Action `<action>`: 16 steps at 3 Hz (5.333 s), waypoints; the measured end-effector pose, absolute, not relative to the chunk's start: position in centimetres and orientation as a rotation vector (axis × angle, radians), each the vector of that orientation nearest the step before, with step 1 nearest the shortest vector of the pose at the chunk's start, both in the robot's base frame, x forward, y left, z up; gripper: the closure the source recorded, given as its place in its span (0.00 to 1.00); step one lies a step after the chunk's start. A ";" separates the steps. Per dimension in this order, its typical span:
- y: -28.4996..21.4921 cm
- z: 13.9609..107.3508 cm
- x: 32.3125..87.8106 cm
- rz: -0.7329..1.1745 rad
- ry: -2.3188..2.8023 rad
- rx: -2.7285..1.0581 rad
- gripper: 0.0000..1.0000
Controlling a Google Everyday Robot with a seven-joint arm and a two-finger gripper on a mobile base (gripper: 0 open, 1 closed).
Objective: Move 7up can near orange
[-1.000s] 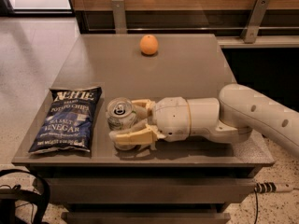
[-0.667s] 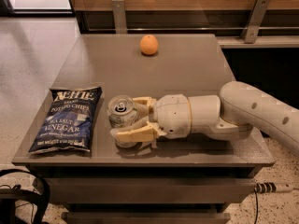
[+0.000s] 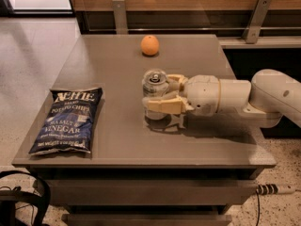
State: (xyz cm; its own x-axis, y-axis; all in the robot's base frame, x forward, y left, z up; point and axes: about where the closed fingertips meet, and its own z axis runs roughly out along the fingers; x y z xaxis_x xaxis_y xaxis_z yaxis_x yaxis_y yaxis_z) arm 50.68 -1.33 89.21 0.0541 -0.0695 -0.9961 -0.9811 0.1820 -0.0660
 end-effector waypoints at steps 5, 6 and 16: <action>-17.5 90.9 71.3 0.817 1.376 -0.938 1.00; -18.1 91.2 73.8 0.811 1.413 -0.872 1.00; -13.2 88.1 78.9 0.744 1.441 -0.776 0.00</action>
Offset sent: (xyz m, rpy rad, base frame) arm 0.1583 -0.1406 0.0352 -0.0511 -0.0650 -0.2087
